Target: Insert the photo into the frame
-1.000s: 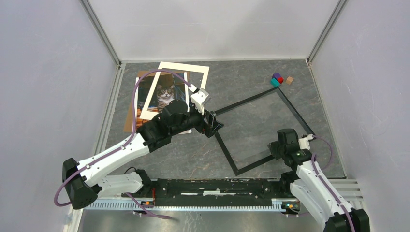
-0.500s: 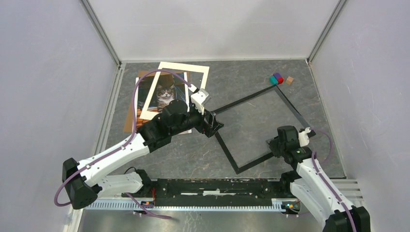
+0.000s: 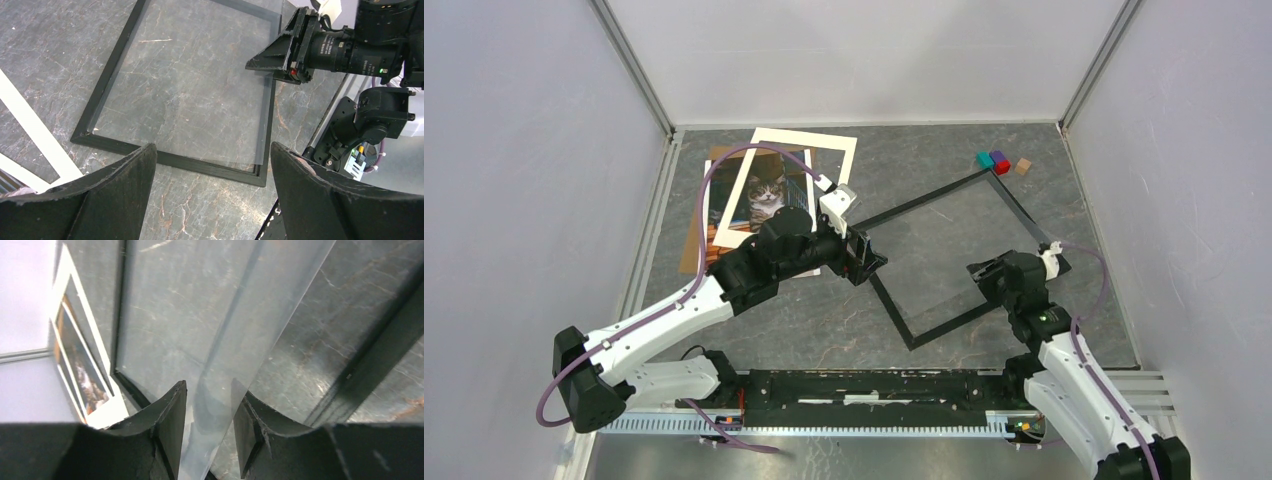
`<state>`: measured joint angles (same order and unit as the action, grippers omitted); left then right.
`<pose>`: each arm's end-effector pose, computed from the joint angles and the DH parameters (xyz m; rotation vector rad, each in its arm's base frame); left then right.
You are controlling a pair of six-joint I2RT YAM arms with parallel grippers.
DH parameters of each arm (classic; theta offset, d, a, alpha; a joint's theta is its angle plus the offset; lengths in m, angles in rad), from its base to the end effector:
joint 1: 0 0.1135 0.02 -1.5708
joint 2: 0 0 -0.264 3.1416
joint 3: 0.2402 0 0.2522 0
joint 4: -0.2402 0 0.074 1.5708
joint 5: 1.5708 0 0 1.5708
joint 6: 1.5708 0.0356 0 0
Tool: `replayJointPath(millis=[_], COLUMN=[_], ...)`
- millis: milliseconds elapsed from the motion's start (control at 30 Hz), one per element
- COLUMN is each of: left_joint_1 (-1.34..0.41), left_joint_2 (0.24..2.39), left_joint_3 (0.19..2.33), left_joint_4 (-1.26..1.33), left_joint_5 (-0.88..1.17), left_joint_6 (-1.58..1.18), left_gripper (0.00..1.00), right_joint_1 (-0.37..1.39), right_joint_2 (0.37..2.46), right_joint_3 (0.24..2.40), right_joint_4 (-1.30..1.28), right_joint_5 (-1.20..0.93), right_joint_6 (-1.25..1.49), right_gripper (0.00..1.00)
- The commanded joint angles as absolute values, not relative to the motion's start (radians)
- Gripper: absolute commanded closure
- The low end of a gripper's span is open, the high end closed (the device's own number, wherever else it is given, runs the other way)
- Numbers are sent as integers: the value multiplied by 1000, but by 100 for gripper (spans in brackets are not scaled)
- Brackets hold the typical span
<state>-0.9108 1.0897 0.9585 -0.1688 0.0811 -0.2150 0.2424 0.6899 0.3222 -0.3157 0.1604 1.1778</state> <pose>0.1529 -0.2017 0.3426 0.7228 1.8211 -0.8379 0.1481 0.0308 0.1805 1.1192 2.0204 0.5745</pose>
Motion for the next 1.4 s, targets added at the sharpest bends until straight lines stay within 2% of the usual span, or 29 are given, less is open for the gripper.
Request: replayJointPath(millis=[0, 233, 433, 667, 867, 1000, 1367], left_joint_1=[-906, -906, -906, -907, -898, -873, -857], left_joint_2=[1091, 1089, 1088, 1089, 1076, 1040, 958], left_joint_3=[956, 956, 956, 957, 974, 985, 983], left_joint_4=[-128, -128, -129, -130, -161, -195, -224], left_joint_5=[89, 90, 92, 89, 34, -81, -235], left_joint_6=[-255, -255, -255, -255, -246, -243, -212], left_gripper=[10, 10, 10, 10, 11, 11, 10], right_joint_1=[247, 246, 231, 179, 176, 177, 188], right_joint_2=[627, 644, 658, 677, 752, 851, 1033], right_joint_3=[293, 331, 356, 394, 605, 760, 1041], right_joint_4=[-206, -266, -262, -256, -403, -509, -361], right_joint_5=[171, 167, 148, 66, 43, -76, -220], right_joint_6=[1178, 1216, 1219, 1158, 1053, 987, 1040], right_gripper=[57, 74, 100, 100, 100, 100, 100])
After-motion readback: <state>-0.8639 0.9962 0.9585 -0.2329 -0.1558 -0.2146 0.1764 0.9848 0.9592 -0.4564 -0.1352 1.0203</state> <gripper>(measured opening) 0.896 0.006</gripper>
